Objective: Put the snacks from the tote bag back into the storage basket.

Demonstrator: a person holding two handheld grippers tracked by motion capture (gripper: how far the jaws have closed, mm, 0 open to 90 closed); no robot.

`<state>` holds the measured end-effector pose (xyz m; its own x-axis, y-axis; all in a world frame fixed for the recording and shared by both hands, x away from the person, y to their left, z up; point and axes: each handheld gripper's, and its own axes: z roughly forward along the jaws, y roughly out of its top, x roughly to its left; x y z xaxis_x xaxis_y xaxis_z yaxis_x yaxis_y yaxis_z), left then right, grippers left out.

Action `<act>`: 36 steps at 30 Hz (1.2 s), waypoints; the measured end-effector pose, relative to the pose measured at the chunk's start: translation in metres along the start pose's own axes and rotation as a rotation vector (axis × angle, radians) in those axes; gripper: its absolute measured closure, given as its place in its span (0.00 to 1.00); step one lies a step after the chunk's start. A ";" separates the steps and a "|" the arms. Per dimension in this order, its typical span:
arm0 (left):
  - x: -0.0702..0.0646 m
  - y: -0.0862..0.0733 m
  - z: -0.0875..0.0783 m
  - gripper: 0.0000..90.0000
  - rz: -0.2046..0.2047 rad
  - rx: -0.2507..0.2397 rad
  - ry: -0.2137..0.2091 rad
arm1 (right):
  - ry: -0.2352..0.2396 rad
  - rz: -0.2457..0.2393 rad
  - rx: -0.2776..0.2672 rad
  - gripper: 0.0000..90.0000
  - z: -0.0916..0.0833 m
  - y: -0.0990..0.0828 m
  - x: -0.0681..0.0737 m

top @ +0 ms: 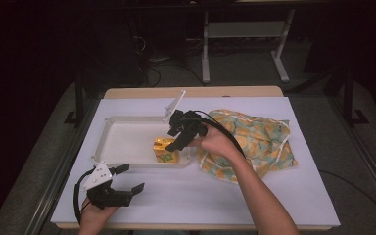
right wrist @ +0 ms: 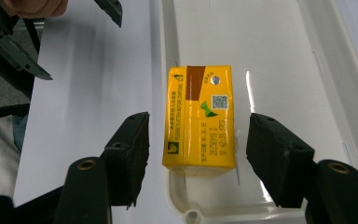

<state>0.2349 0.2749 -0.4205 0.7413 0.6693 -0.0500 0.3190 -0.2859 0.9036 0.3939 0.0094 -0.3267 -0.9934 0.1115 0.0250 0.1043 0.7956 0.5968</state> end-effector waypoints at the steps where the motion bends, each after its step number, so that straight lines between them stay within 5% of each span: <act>1: 0.000 0.000 0.000 0.16 0.000 0.000 0.000 | -0.002 0.001 -0.002 0.43 -0.001 -0.001 0.000; 36: -0.001 0.000 0.000 0.16 -0.004 0.000 0.003 | -0.025 0.053 -0.020 0.40 -0.020 -0.033 0.005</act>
<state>0.2343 0.2741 -0.4210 0.7384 0.6723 -0.0526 0.3221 -0.2831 0.9034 0.3849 -0.0279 -0.3300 -0.9850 0.1685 0.0375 0.1560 0.7763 0.6107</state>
